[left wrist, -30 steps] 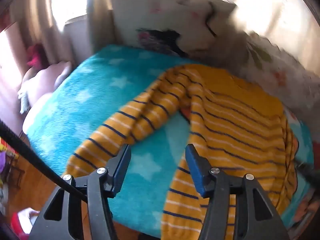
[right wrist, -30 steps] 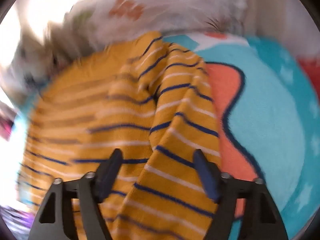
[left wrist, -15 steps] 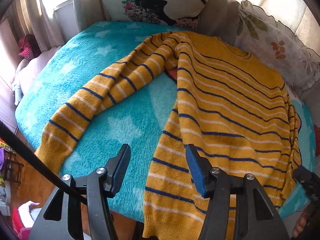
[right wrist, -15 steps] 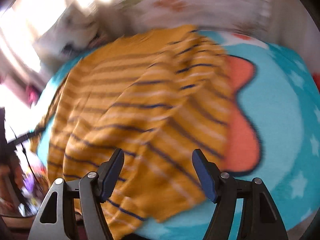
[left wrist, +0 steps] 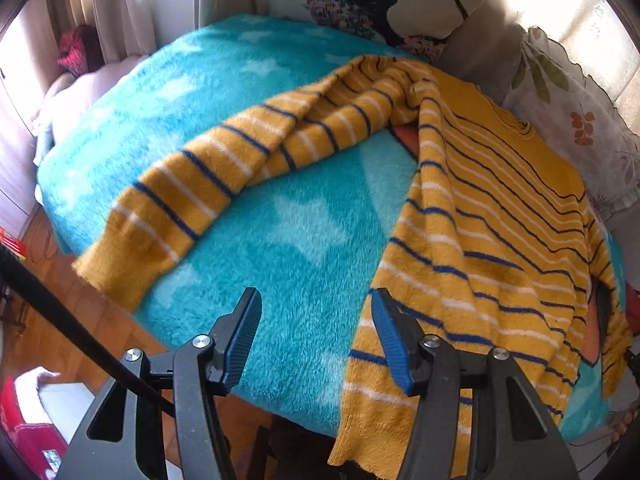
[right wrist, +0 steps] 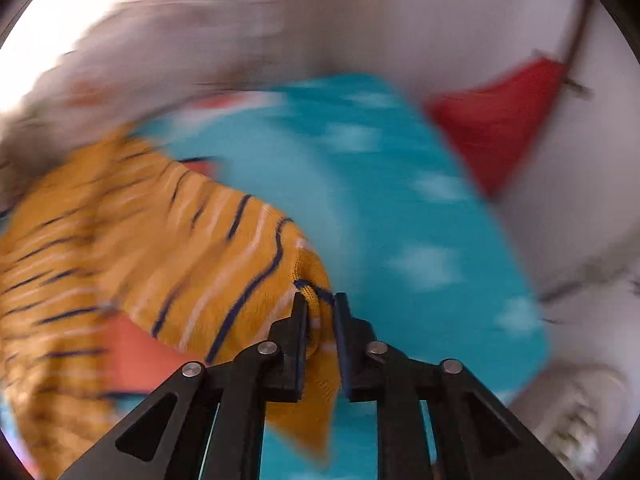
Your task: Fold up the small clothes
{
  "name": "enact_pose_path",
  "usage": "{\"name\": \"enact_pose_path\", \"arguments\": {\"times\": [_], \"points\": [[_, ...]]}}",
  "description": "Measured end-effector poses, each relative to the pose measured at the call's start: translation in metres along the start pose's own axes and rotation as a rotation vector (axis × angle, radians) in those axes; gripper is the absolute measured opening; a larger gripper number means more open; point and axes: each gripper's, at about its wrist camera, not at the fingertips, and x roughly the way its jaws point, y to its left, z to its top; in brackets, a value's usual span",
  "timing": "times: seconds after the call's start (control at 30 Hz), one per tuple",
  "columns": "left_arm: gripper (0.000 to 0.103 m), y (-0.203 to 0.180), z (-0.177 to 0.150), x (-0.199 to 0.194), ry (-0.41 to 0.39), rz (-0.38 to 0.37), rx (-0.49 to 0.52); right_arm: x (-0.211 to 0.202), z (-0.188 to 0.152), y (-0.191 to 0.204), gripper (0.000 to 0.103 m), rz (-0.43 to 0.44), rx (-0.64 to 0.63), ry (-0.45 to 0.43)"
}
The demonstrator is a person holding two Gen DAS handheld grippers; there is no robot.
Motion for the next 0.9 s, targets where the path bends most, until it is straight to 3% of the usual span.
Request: {"name": "enact_pose_path", "arguments": {"times": [0.07, 0.1, 0.13, 0.2, 0.27, 0.3, 0.37, 0.4, 0.43, 0.47, 0.5, 0.53, 0.7, 0.83, 0.9], "points": [[0.056, 0.001, -0.004, 0.007, 0.027, -0.033, 0.000, -0.019, -0.018, 0.005, 0.018, 0.181, -0.001, 0.026], [0.056, 0.001, -0.006, 0.011, 0.041, -0.053, 0.001, -0.030, -0.036, 0.020, 0.033, 0.310, -0.036, 0.065], [0.056, 0.000, -0.010, 0.016, 0.062, -0.084, 0.002, -0.038, -0.042, 0.041, 0.049, 0.382, -0.066, 0.110], [0.056, -0.002, -0.017, 0.020, 0.071, -0.114, 0.017, -0.036, -0.074, 0.074, 0.050, 0.542, -0.156, 0.210], [0.056, -0.010, -0.022, 0.019, 0.058, -0.110, 0.060, -0.039, -0.106, 0.111, 0.050, 0.605, -0.258, 0.264], [0.056, -0.012, -0.024, 0.019, 0.058, -0.108, 0.076, -0.037, -0.115, 0.121, 0.050, 0.617, -0.292, 0.271], [0.044, -0.023, -0.028, 0.019, 0.057, -0.118, 0.115, -0.039, -0.135, 0.142, 0.050, 0.663, -0.333, 0.274], [0.018, -0.028, -0.029, 0.019, 0.062, -0.134, 0.126, -0.033, -0.130, 0.154, 0.050, 0.674, -0.344, 0.253], [0.008, -0.033, -0.031, 0.021, 0.080, -0.142, 0.138, -0.031, -0.129, 0.166, 0.050, 0.661, -0.360, 0.236], [0.007, -0.036, -0.032, 0.020, 0.072, -0.125, 0.135, -0.034, -0.129, 0.175, 0.050, 0.636, -0.373, 0.214], [0.007, -0.038, -0.032, 0.020, 0.073, -0.111, 0.135, -0.024, -0.133, 0.189, 0.035, 0.618, -0.373, 0.194], [0.006, -0.038, -0.032, 0.016, 0.075, -0.093, 0.127, -0.022, -0.130, 0.195, 0.007, 0.610, -0.373, 0.217], [0.006, -0.011, -0.040, -0.012, 0.082, -0.050, 0.030, -0.023, -0.125, 0.167, 0.004, 0.624, -0.413, 0.252], [0.005, 0.004, -0.052, -0.011, 0.110, -0.011, -0.019, -0.016, -0.138, 0.148, 0.002, 0.553, -0.471, 0.268], [0.005, 0.010, -0.048, -0.011, 0.107, -0.007, -0.051, -0.012, -0.127, 0.136, 0.003, 0.587, -0.371, 0.251]]}}
